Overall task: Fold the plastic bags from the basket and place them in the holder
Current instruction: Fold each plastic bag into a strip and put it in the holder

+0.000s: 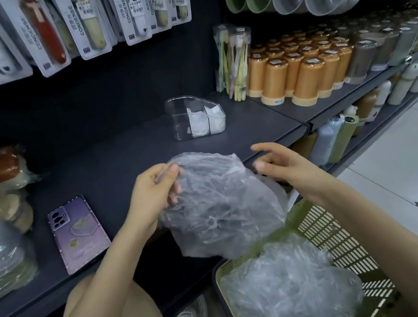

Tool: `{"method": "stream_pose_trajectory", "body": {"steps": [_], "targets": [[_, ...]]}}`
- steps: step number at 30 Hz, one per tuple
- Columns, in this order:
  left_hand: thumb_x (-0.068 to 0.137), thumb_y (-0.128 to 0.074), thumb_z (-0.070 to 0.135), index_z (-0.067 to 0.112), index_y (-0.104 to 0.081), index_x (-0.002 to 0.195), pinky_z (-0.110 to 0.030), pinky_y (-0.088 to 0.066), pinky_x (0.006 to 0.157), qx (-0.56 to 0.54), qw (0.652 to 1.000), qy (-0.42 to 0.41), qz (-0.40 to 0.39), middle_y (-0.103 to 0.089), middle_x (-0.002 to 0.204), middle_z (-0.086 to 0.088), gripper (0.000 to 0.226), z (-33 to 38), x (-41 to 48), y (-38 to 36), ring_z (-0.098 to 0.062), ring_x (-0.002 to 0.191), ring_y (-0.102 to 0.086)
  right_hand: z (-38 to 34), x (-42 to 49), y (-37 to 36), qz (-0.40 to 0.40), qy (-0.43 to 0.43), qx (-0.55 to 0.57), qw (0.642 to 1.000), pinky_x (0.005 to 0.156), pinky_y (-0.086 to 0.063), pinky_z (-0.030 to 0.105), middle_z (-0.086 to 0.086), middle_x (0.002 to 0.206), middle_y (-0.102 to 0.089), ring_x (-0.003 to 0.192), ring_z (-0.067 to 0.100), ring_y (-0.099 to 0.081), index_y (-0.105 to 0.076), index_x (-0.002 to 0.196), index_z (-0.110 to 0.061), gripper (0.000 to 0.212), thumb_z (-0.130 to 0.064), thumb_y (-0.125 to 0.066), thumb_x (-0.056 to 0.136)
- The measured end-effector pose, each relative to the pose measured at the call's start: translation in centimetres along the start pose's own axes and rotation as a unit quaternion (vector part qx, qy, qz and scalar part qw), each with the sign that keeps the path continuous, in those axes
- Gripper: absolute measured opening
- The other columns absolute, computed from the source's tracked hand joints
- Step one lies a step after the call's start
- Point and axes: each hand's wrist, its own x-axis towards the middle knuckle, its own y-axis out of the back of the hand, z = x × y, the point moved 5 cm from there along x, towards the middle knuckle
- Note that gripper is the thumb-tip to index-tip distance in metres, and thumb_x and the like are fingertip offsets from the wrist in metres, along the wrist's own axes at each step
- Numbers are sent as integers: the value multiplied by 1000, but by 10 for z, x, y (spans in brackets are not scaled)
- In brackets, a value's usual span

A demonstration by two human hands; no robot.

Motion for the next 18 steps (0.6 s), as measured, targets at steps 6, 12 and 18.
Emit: {"method": "stream_pose_trajectory", "body": {"steps": [6, 12, 18], "targets": [[99, -54, 22, 13, -64, 80, -16, -35, 40, -75, 993, 37, 78, -51, 51, 6, 23, -3, 14, 15, -5, 42, -41, -2, -10, -22, 1, 101, -91, 991, 102, -38, 29, -18, 128, -55, 124, 2, -47, -62, 113, -42, 44, -65, -66, 75], [97, -56, 21, 11, -59, 73, -24, -40, 51, -37, 987, 90, 126, -58, 50, 6, 26, -8, 17, 37, -13, 51, -51, -21, 8, -28, 133, 158, -92, 974, 77, -42, 7, -16, 97, -65, 91, -9, -59, -66, 75, -40, 31, -13, -64, 91], [82, -65, 25, 23, -58, 120, -30, -38, 89, -37, 985, 93, 139, -58, 118, 0, 39, 21, 18, 85, -19, 117, -52, -42, 14, -21, 22, 123, -58, 990, 77, -51, 18, -11, 89, -74, 87, 4, -68, -73, 87, -24, 19, -11, -60, 93]]}}
